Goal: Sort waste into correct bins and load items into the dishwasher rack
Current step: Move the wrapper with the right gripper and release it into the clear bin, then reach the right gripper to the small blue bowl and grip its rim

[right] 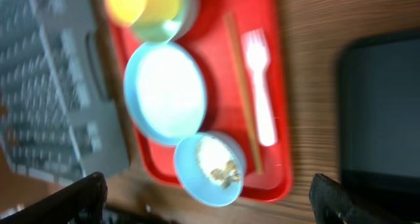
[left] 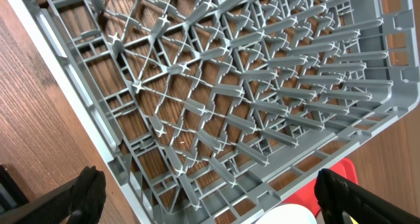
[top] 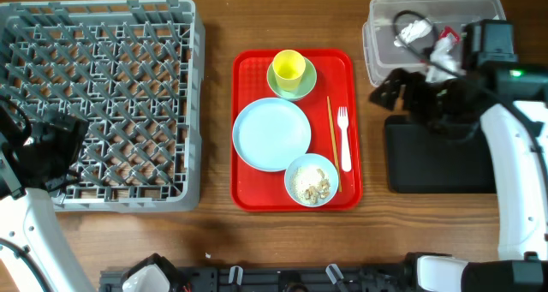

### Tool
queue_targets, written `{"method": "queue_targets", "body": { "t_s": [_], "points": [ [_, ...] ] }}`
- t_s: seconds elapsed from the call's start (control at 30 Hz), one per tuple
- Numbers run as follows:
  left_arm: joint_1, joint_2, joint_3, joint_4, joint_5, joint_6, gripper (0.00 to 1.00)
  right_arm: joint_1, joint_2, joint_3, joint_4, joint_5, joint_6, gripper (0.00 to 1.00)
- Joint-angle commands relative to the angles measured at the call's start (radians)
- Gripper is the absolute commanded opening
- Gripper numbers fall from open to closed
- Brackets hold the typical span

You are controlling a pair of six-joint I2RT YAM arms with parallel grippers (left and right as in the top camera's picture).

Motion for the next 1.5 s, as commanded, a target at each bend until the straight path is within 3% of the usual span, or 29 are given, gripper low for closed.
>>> {"method": "queue_targets", "body": {
  "t_s": [0.0, 0.27, 0.6, 0.67, 0.77, 0.97, 1.2, 1.47],
  "points": [
    [0.005, -0.005, 0.017, 0.002, -0.01, -0.013, 1.0, 0.144, 0.009, -0.005, 0.06, -0.063, -0.044, 1.0],
    [0.005, -0.005, 0.017, 0.002, -0.01, -0.013, 1.0, 0.422, 0.011, -0.005, 0.169, 0.283, 0.293, 1.0],
    [0.005, -0.005, 0.017, 0.002, -0.01, -0.013, 1.0, 0.43, 0.011, -0.005, 0.269, 0.285, 0.314, 1.0],
    [0.005, -0.005, 0.017, 0.002, -0.01, -0.013, 1.0, 0.43, 0.011, -0.005, 0.312, 0.229, 0.351, 1.0],
    [0.005, -0.005, 0.017, 0.002, -0.01, -0.013, 1.0, 0.443, 0.011, -0.005, 0.404, 0.066, 0.298, 1.0],
    [0.005, -0.005, 0.017, 0.002, -0.01, -0.013, 1.0, 0.503, 0.057, -0.005, 0.394, 0.359, 0.322, 1.0],
    [0.005, -0.005, 0.017, 0.002, -0.01, -0.013, 1.0, 0.503, 0.232, -0.005, 0.524, 0.369, 0.375, 1.0],
    [0.005, -0.005, 0.017, 0.002, -0.01, -0.013, 1.0, 0.502, 0.252, 0.045, 0.633, 0.343, 0.263, 1.0]
  ]
}}
